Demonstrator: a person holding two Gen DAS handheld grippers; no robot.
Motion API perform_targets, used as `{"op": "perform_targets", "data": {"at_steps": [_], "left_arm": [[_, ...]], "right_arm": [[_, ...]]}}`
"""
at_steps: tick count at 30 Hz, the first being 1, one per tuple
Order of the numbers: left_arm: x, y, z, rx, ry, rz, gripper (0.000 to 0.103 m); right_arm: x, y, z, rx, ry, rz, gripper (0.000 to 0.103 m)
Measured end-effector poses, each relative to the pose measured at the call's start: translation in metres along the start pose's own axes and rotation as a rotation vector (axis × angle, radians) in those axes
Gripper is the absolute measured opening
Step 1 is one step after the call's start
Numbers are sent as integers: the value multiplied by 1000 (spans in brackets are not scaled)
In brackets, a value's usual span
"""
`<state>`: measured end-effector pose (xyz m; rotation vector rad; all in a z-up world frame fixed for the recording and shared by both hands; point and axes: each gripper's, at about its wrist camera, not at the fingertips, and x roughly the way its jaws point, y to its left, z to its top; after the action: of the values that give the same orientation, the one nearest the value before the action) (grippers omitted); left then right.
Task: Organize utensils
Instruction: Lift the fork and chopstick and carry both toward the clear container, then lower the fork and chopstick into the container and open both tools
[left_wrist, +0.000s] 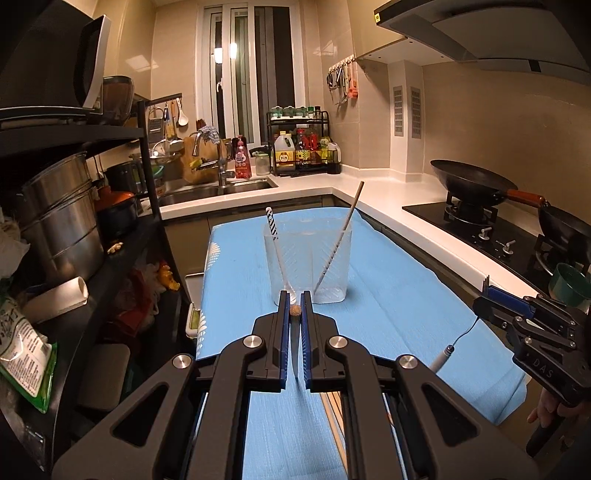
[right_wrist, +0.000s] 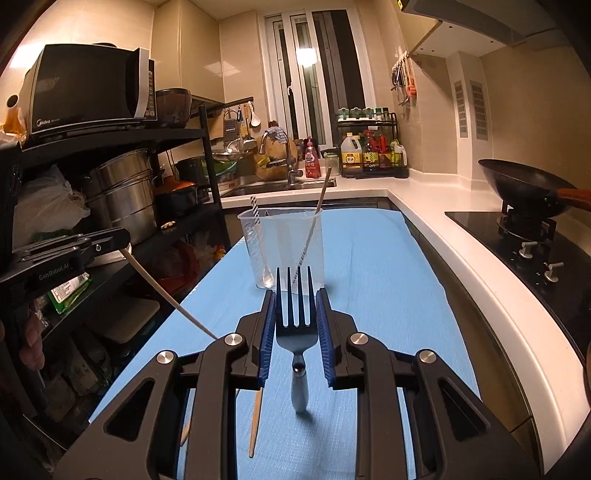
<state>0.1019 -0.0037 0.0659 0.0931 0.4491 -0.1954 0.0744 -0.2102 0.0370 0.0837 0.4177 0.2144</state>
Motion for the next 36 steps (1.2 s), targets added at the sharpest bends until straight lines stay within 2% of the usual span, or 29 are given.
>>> {"op": "perform_targets", "data": {"at_steps": [14,22,36], "left_arm": [[5,4,36,23,33,-38,6],[7,3,78,56,2,-55,6],[41,11,146,48,-37,-85,6]], "right_arm": [[6,1,44,-22,5,-3,22],[8,9,88,-69,-39,1,22],[52,15,159,-92,-54,46,22]]}}
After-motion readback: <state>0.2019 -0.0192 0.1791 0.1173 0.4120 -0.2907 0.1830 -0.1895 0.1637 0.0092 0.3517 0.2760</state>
